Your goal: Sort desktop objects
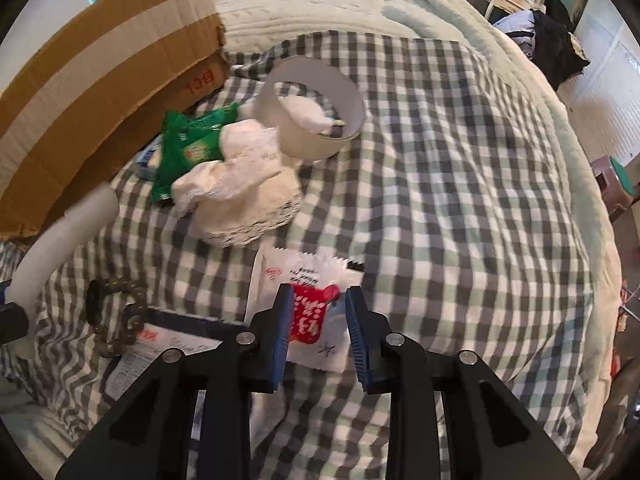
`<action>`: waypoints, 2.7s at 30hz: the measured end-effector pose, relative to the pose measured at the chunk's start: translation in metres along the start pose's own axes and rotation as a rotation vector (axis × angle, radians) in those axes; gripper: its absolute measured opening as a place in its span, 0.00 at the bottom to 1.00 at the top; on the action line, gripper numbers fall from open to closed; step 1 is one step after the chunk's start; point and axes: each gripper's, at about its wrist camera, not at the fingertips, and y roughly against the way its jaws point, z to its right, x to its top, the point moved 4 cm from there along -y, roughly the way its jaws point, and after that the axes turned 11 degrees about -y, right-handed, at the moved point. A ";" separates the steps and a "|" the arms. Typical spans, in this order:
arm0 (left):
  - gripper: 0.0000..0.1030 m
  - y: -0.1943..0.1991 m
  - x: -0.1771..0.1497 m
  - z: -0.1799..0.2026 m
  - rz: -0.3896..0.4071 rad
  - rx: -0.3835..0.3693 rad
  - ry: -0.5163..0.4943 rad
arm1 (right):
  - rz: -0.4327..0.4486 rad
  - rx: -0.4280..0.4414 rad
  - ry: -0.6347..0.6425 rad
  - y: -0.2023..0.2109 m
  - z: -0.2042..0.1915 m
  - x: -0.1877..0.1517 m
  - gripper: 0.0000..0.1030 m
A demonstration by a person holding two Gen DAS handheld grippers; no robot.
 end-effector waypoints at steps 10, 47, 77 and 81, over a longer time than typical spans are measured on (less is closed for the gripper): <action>0.18 -0.009 -0.004 -0.010 -0.021 -0.009 0.041 | 0.003 -0.090 0.136 -0.018 -0.032 -0.001 0.42; 0.18 -0.012 -0.007 -0.003 -0.012 -0.026 0.029 | 0.078 0.055 -0.050 0.021 0.006 0.003 0.37; 0.18 0.002 0.010 0.010 0.048 -0.037 0.003 | 0.114 0.178 -0.100 0.045 0.029 0.024 0.34; 0.18 0.025 0.033 0.013 0.129 -0.045 -0.001 | 0.166 0.260 -0.045 0.082 0.000 0.046 0.34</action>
